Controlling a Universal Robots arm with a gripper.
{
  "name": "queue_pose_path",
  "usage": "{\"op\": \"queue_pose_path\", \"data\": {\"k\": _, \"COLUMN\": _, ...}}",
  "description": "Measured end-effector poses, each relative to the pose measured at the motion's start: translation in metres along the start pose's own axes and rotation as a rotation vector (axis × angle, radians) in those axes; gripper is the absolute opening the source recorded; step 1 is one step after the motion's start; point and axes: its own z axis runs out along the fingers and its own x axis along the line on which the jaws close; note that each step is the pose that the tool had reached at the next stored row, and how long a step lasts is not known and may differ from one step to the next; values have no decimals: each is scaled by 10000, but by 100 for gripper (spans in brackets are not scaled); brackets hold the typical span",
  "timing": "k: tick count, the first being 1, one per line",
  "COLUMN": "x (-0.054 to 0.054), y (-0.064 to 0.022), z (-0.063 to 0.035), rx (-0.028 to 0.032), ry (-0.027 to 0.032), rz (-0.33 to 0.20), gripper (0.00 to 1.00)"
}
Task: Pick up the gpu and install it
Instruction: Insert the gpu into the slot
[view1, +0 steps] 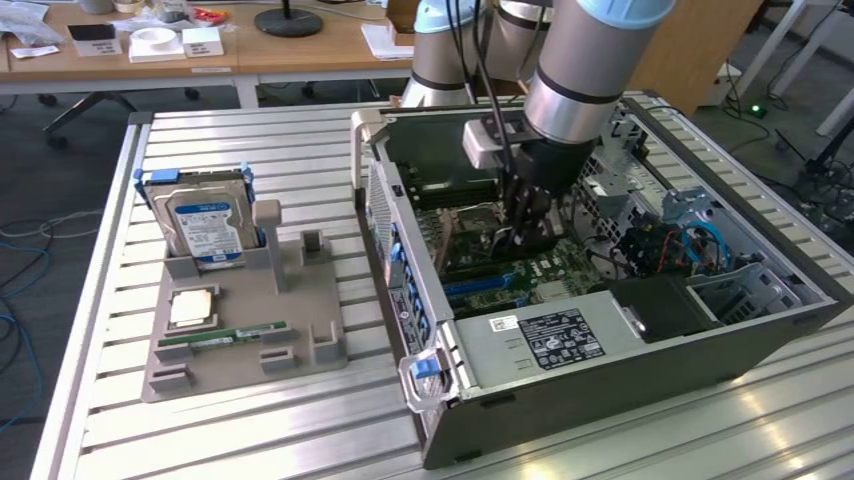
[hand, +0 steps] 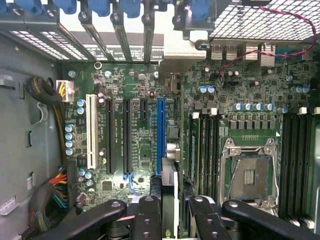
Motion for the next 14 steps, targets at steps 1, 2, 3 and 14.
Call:
{"op": "queue_pose_path", "data": {"k": 1, "x": 4, "y": 3, "z": 2, "rx": -1, "ry": 2, "rz": -1, "gripper": 26}}
{"op": "queue_pose_path", "data": {"k": 2, "x": 9, "y": 5, "z": 3, "rx": -1, "ry": 3, "rz": -1, "gripper": 26}}
{"op": "queue_pose_path", "data": {"k": 3, "x": 12, "y": 7, "z": 6, "rx": -1, "ry": 2, "rz": -1, "gripper": 26}}
{"op": "queue_pose_path", "data": {"k": 14, "x": 19, "y": 36, "z": 76, "rx": -1, "ry": 2, "rz": -1, "gripper": 26}}
